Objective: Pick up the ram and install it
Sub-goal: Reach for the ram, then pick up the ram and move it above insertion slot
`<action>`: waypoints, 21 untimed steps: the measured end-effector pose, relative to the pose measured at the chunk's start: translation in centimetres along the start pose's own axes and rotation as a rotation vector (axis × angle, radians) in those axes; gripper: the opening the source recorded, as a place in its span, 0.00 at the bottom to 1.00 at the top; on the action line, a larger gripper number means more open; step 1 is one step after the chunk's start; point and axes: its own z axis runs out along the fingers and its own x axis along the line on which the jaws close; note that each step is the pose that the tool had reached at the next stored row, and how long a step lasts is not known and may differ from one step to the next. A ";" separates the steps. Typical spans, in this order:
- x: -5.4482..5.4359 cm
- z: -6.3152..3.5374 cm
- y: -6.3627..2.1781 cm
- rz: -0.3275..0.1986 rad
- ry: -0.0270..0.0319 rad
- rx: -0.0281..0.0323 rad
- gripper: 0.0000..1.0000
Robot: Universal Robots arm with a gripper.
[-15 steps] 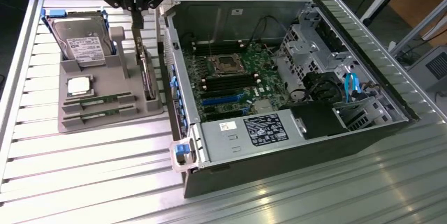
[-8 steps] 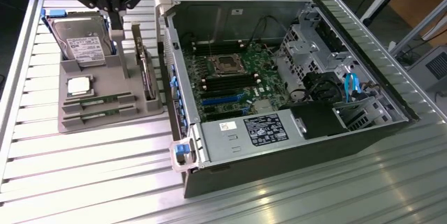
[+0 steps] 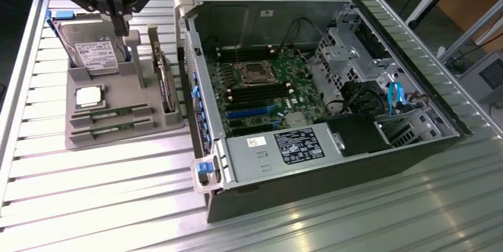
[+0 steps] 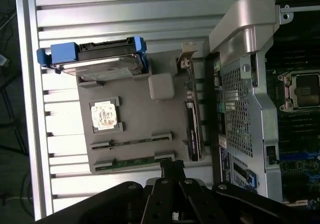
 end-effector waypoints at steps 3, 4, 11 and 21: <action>-0.1 -0.05 -1.77 0.000 0.0000 0.0000 0.10; -0.1 -0.05 -1.89 0.000 0.0000 0.0000 0.10; -0.1 -0.06 -1.90 -0.030 0.0013 -0.0007 0.10; -0.1 -0.05 -1.90 -0.285 0.0125 -0.0057 0.10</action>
